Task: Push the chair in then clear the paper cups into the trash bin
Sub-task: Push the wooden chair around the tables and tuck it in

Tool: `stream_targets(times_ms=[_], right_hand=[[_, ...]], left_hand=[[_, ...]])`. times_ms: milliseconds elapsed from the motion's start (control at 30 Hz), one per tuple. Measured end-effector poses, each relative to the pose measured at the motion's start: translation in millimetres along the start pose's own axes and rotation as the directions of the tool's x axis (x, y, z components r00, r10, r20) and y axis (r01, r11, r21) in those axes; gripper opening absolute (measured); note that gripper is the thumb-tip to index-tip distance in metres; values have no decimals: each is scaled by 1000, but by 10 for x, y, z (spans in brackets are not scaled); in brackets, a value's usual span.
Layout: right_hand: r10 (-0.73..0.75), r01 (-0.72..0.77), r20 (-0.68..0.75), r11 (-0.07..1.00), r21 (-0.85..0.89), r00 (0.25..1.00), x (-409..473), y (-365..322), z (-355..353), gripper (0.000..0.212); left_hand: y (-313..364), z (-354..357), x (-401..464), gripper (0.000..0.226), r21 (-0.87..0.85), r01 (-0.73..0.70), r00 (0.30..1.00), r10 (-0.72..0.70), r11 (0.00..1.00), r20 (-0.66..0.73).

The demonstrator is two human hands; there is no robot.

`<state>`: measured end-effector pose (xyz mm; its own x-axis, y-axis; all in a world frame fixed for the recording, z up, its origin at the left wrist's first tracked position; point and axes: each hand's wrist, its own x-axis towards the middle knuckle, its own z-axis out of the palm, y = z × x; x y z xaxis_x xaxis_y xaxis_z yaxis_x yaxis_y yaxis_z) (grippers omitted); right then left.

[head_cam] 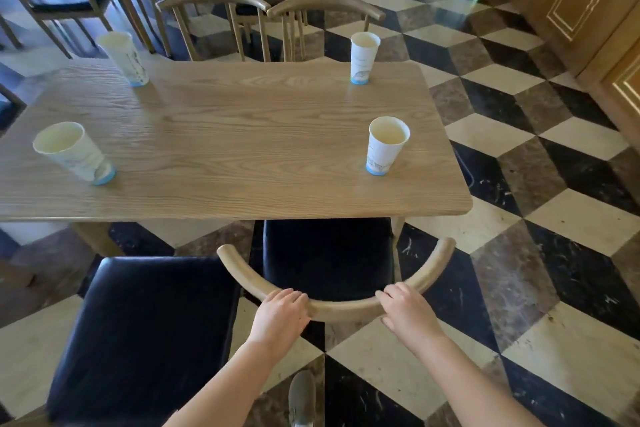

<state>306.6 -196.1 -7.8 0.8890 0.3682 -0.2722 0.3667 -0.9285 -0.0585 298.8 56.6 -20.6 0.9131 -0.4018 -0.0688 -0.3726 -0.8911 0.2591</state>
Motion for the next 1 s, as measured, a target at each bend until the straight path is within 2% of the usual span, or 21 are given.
stream_targets(times_ms=[67,100,233,467,533,767,1000], right_hand=[[50,-49,-27,999,15,998,-93,-148,6,55],[56,-55,-51,998,25,997,-127,-215,1,57],[16,-6,-177,998,57,984,-482,-505,-119,43],[-101,128,-249,987,95,963,-1021,-1036,8,33],[-133,169,-289,980,103,948,-1135,-1276,10,34],[-227,281,-353,953,111,908,-1435,-2126,-40,34],[-284,331,-366,941,71,886,-1500,-3008,-73,39]], left_hand=[[54,22,-122,61,9,71,995,-72,997,73],[93,26,-187,63,9,102,990,-102,995,95],[379,-30,-633,49,2,159,987,-159,987,-35],[772,-237,-1639,22,-15,230,943,-227,973,-245],[813,-335,-1952,29,-16,270,928,-265,963,-263],[602,-463,-2808,29,-6,465,850,-448,885,-278],[239,-606,-3461,19,-84,469,813,-467,879,-348]])
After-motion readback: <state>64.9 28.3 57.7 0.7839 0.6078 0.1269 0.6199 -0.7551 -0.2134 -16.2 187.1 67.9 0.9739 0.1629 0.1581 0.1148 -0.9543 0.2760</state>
